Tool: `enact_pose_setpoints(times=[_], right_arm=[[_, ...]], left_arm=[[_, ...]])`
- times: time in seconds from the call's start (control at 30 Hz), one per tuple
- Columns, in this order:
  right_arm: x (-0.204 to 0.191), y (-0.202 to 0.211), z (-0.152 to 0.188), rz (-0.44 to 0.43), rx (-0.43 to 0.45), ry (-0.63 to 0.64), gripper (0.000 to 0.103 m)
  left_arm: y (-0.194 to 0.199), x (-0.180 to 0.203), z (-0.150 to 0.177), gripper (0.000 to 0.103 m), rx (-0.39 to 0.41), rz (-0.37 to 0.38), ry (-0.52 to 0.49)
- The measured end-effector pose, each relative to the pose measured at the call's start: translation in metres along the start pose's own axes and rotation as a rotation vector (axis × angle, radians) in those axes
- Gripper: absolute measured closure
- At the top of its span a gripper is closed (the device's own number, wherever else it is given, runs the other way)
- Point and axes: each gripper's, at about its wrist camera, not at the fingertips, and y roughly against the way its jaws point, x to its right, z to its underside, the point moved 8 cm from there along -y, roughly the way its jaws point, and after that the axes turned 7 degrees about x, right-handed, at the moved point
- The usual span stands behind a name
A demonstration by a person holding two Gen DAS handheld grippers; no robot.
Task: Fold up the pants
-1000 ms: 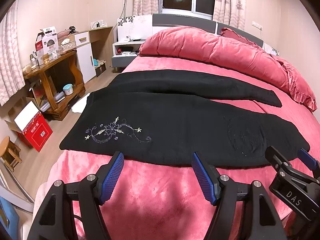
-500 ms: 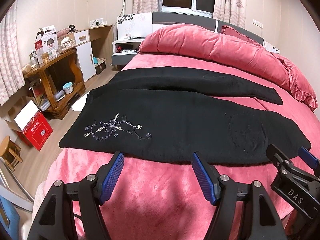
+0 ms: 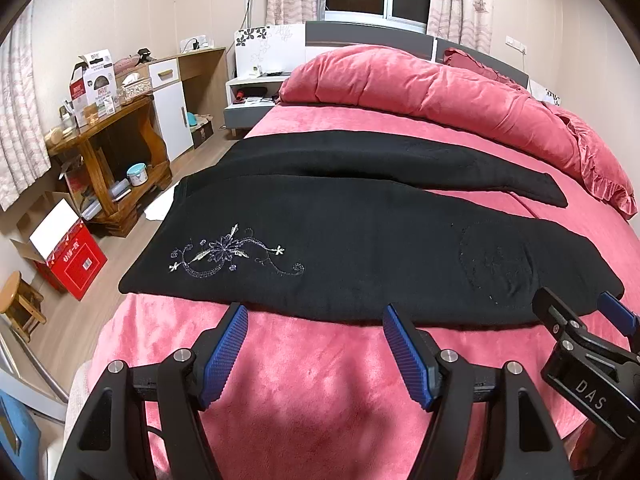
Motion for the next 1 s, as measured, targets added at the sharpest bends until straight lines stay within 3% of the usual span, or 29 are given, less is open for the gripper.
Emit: enact_pose_setpoints(times=[1.0], right_arm=[[-0.0006, -0.0051, 0.0031, 0.001, -0.013, 0.007, 0.000]], left_arm=[[-0.0099, -0.0022, 0.0069, 0.031, -0.030, -0.013, 0.008]])
